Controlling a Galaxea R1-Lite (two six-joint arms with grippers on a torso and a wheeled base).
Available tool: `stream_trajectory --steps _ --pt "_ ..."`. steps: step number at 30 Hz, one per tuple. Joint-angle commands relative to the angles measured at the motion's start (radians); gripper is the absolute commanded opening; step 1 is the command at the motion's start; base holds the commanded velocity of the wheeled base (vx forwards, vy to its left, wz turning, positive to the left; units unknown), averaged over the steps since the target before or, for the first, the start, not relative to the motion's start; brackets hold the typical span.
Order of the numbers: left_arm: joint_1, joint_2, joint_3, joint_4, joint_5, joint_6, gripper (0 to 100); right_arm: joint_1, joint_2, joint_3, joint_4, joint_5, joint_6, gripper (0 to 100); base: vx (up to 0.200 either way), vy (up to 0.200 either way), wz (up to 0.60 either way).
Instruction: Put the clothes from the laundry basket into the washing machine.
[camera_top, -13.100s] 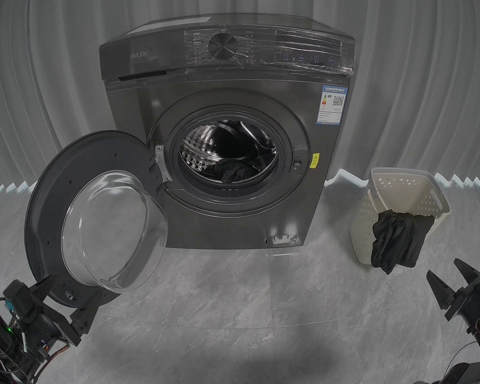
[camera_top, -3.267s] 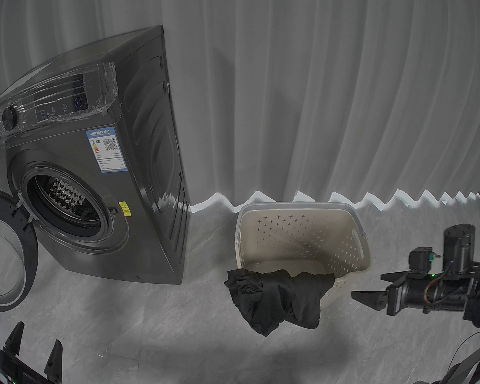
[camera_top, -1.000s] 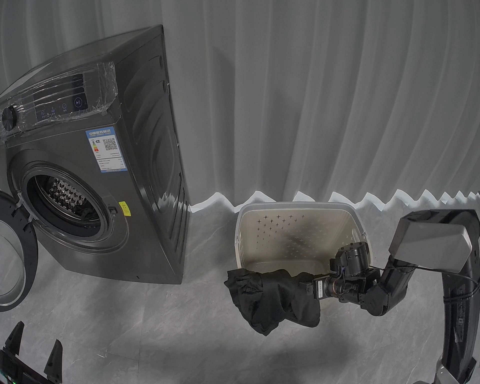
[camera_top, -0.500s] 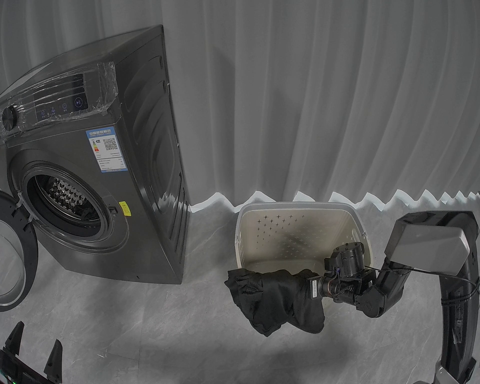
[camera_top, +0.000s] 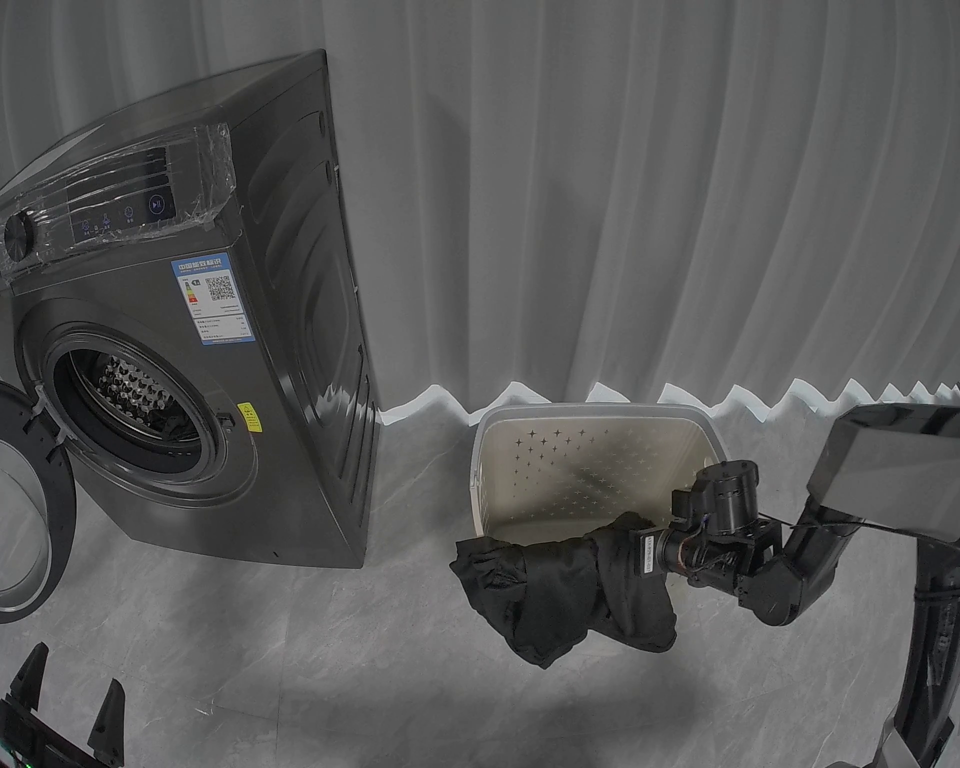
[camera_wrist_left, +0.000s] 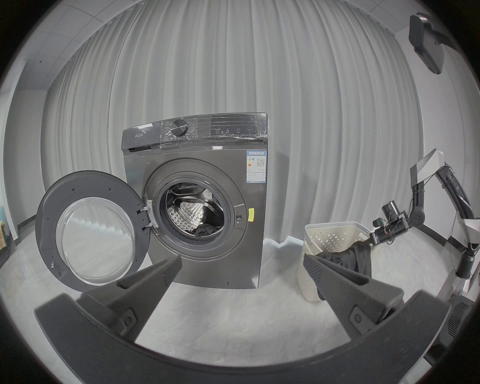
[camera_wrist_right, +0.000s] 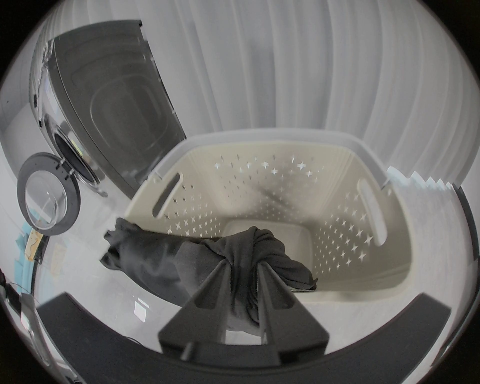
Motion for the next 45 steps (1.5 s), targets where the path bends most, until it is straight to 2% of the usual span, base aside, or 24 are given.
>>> stream_trajectory --steps 1,5,21,29,37,45 --pt "0.000 -0.016 0.018 0.000 0.001 0.000 100 0.000 -0.173 0.075 -0.023 0.007 0.001 0 0.000 0.000 0.00" --pt "0.000 -0.016 0.018 0.000 0.001 0.000 100 0.007 -0.256 0.133 -0.044 0.009 0.003 0 0.000 0.000 0.00" --pt "0.000 -0.016 0.018 0.000 0.002 0.000 100 0.013 -0.421 0.190 -0.138 0.007 0.008 0 0.000 0.000 0.00" --pt "0.000 -0.016 0.018 -0.002 -0.001 -0.003 100 0.110 -0.601 0.244 -0.139 -0.005 0.011 0 0.000 0.000 0.00" --pt "0.000 -0.016 0.018 -0.002 -0.001 -0.003 100 0.113 -0.665 0.238 -0.178 0.004 0.003 0 0.000 0.000 0.00" --pt "0.000 -0.016 0.018 -0.002 -0.001 -0.003 100 0.110 -0.679 0.238 -0.187 0.007 -0.003 0 -0.200 0.000 0.00"
